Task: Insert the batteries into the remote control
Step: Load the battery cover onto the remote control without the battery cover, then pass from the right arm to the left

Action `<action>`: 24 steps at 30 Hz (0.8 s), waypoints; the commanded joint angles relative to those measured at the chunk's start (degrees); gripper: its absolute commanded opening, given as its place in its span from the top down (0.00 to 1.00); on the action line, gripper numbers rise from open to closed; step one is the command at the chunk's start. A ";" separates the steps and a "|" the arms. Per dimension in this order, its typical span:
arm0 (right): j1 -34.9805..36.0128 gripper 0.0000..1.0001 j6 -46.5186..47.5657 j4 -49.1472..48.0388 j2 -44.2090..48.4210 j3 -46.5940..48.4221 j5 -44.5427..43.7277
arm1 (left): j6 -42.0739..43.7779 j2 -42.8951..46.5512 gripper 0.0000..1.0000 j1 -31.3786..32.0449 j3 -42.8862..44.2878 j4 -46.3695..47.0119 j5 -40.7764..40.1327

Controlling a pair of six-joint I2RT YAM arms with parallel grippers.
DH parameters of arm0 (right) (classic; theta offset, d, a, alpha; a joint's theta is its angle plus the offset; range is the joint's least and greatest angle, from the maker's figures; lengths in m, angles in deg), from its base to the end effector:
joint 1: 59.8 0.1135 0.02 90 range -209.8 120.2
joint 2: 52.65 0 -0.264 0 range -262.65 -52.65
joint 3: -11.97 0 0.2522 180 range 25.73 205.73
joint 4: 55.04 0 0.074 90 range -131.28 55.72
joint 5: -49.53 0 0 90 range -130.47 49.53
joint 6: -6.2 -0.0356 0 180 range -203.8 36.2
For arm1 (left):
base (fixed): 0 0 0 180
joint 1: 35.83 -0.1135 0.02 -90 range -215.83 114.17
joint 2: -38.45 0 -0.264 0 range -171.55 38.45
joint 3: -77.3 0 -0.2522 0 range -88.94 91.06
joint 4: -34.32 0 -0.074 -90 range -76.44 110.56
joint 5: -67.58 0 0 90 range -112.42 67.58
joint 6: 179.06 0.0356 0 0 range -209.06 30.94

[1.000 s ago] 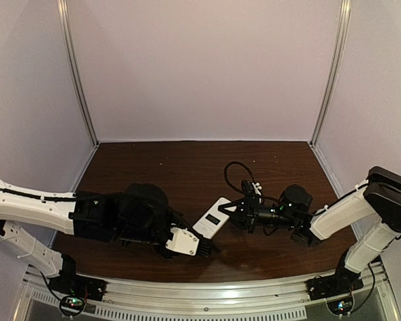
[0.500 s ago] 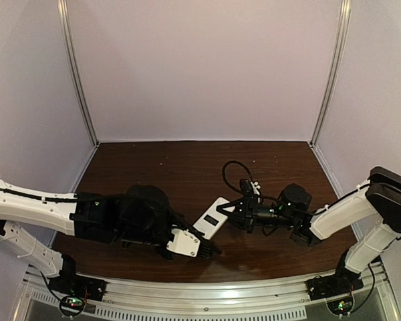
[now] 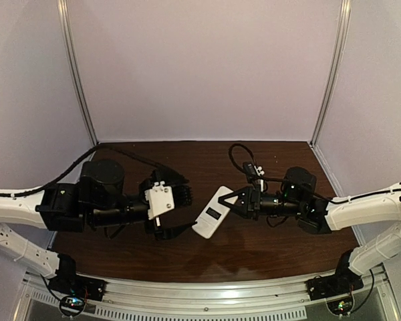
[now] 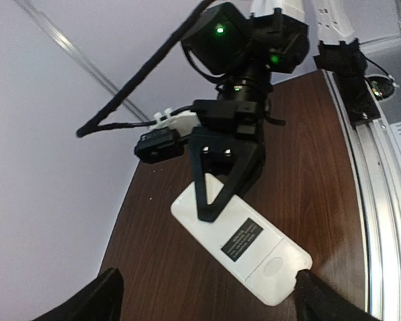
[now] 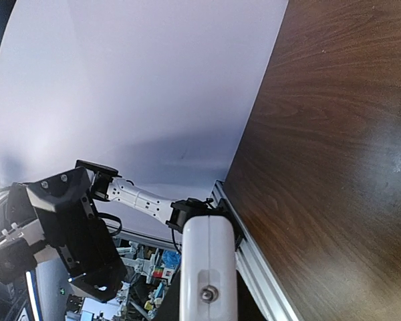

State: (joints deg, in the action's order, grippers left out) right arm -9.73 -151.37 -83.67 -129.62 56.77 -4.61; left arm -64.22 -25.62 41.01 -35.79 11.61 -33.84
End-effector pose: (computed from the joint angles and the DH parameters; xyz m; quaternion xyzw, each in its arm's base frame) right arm 0.1616 0.2255 0.2301 -0.1029 0.7172 0.6737 0.1455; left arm 0.0658 -0.2505 0.3264 0.5954 0.5586 -0.1774 0.5495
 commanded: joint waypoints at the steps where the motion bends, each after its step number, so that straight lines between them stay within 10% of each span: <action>1: -0.32 1.00 9.62 12.85 4.09 3.63 -5.70 | -15.92 -0.43 0.03 -1.59 1.95 3.66 -7.30; 10: -0.05 1.00 11.86 17.92 6.28 5.76 -12.09 | -34.64 -12.51 0.03 -1.87 10.46 1.67 -10.33; 24: 0.52 1.00 9.60 17.33 7.25 5.82 -14.95 | -37.33 -27.24 0.12 -2.23 20.28 -4.75 -10.20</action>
State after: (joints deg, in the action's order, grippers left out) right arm -9.62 -141.01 -64.67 -124.20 61.15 -17.94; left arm -99.78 -50.87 39.42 -18.15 9.07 -42.34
